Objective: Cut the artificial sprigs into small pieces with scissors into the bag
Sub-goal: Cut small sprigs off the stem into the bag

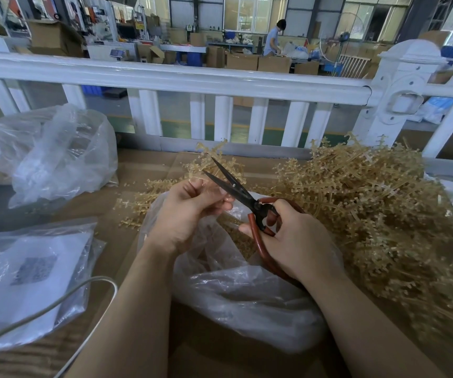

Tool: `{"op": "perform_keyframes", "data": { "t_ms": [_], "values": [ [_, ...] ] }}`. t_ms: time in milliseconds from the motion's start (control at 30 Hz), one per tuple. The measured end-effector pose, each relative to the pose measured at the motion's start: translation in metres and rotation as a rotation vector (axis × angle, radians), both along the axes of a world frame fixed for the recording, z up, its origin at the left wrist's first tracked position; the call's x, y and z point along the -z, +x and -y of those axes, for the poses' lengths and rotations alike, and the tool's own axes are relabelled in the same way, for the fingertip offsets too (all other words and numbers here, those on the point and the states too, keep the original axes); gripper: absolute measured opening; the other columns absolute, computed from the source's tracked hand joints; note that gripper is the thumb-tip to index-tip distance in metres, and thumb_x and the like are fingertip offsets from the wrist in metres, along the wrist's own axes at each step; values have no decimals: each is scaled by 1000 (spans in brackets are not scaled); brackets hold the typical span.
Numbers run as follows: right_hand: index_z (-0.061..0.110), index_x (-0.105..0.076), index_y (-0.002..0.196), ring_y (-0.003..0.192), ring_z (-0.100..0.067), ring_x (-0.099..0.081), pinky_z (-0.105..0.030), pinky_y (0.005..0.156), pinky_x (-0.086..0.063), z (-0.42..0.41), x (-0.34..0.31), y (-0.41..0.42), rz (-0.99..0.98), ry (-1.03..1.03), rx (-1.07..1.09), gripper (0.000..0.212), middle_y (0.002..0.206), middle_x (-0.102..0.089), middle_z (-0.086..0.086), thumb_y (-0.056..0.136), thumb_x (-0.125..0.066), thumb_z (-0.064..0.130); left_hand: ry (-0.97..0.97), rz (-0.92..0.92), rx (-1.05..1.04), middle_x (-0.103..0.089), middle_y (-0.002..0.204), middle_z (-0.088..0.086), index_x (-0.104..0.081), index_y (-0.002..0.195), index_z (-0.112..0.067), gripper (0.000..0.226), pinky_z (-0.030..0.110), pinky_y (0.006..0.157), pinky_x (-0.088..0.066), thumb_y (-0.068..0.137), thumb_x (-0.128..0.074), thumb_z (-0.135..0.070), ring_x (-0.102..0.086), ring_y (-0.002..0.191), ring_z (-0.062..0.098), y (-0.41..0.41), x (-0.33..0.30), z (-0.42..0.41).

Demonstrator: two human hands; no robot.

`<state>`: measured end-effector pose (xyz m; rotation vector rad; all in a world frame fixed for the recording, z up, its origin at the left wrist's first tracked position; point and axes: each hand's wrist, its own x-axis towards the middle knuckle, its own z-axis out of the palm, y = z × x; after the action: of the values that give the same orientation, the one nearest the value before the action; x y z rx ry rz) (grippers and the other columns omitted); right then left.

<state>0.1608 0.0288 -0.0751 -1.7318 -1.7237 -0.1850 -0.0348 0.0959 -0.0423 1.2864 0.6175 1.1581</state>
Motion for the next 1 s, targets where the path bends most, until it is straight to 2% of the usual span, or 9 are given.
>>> {"op": "perform_keyframes", "data": {
  "t_ms": [200,367,567,700,800,900,1000],
  "values": [
    [34,-57,94,60,-3,-64,-28,52,-58,0,1,1,7,22,4,74,70,-65,17,76,-29,99,80,-55,-16,-68,70,6,-68,76,-6,13,30,73,-52,86,-66,-13,-62,69,15,-1,0,-1],
    [37,-52,96,66,-1,-62,-22,53,-55,0,0,0,44,44,0,65,82,-62,22,77,-34,96,114,-75,-11,-70,71,0,-76,74,-17,23,21,70,-55,88,-64,-2,-64,69,10,-2,2,-3],
    [36,-52,98,64,-1,-60,-19,50,-51,0,-3,0,77,48,12,71,79,-59,21,75,-27,98,154,-98,-13,-70,71,0,-78,78,-19,8,20,68,-54,78,-71,-16,-63,70,9,-3,4,-6],
    [35,-53,94,64,0,-59,-16,49,-47,0,-3,1,94,53,16,71,78,-58,22,75,-26,99,172,-138,-66,-67,75,9,-74,81,-5,7,23,71,-53,85,-69,-3,-62,72,14,-4,9,-10],
    [36,-52,89,61,1,-58,-13,47,-42,0,-1,1,83,61,22,71,75,-59,22,74,-24,100,174,-146,-71,-65,76,12,-67,84,7,10,22,70,-53,86,-68,-3,-62,72,14,-4,10,-10],
    [35,-49,85,58,1,-59,-15,46,-46,-1,1,2,90,74,11,70,72,-59,20,75,-24,100,157,-136,-62,-66,78,14,-67,87,8,12,22,71,-53,85,-69,-4,-62,73,15,-3,10,-11],
    [35,-44,82,52,2,-54,-11,43,-38,-1,1,2,102,93,19,66,67,-57,20,77,-25,98,141,-125,-62,-68,79,12,-71,86,2,12,23,72,-53,82,-71,-9,-64,74,15,-3,10,-10]
  ]
}}
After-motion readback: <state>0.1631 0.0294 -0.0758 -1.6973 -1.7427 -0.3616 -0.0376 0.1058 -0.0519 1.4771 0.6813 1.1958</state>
